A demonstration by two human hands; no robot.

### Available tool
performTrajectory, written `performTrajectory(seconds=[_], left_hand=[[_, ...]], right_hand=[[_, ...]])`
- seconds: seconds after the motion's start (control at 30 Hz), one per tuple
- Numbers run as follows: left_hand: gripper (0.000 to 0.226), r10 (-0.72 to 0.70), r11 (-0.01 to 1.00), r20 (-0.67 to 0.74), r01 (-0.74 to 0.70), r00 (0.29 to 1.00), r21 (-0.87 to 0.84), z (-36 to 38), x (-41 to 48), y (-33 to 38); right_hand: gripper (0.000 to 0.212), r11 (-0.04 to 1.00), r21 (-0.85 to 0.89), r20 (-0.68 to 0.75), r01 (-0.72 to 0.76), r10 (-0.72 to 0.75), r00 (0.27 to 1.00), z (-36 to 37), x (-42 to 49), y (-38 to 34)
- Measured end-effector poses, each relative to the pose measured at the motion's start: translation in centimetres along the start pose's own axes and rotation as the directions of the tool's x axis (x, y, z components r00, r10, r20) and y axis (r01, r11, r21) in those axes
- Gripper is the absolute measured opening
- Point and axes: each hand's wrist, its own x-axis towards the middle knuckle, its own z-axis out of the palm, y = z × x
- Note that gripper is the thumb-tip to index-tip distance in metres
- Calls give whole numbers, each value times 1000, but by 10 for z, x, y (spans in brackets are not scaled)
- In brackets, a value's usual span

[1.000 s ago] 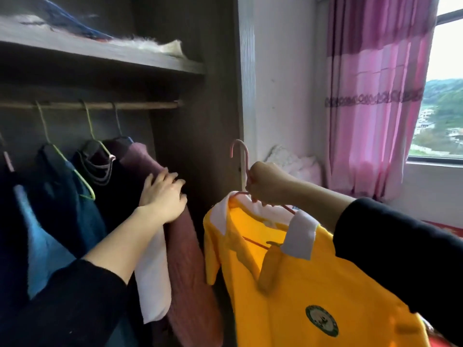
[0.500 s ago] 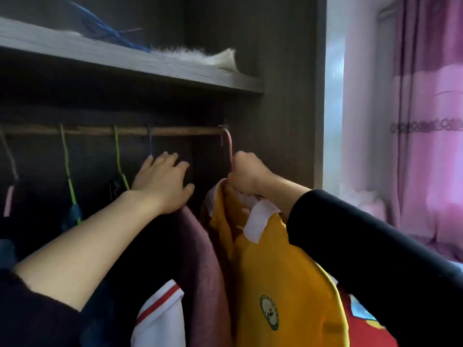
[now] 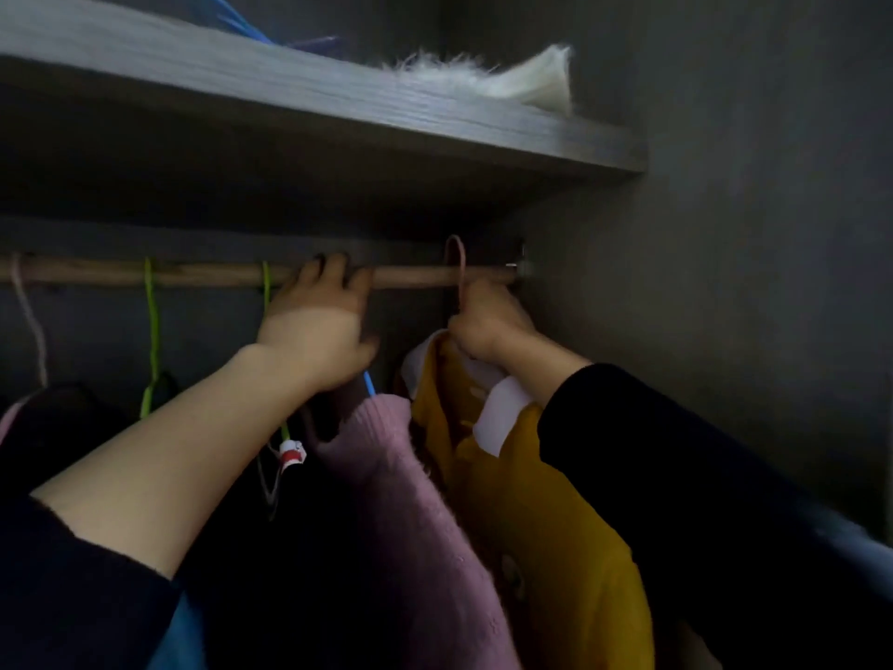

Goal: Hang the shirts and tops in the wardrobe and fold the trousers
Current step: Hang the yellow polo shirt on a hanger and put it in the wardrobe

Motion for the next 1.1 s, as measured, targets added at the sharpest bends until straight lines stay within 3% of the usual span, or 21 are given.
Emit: performTrajectory(seconds=[0.03,0.2,0.33,0.4,0.6,0.7,0.9,1.1], left_hand=[[78,8,1000,-29,-8,1000,-1,-1,-1,1],[82,-3,1000,-75,1,997,-22,6,-2,1],[83,-10,999,-56,7,998,-41,5,-4,2],[85,-8,999,-28,7,1000,-44,2,-4,3],[86,-43,984,161,70,986,-165,-7,-18,3],[76,-53,975,200,94,978,-203,-13,-44,8],[60,-37,937,153,87,987,-337,-39,-98,21],[47,31,891,74,5,997,-453,-65,-156,55]], right_hand=[[3,1000,-11,4,10,-10,1000,1,-2,2],[20,998,-55,36,20,-18,999,18,-2,8],[18,1000,-17,57,16,-15,998,23,-6,10],[8,997,-72,70,14,-9,998,24,-11,12],[16,977,-213,79,18,-1,997,13,-48,6],[15,966,-251,33,69,-63,998,6,-79,2],[51,918,-367,29,148,-148,989,-2,-154,-8],[49,924,-365,61,117,-101,993,-12,-248,-7]])
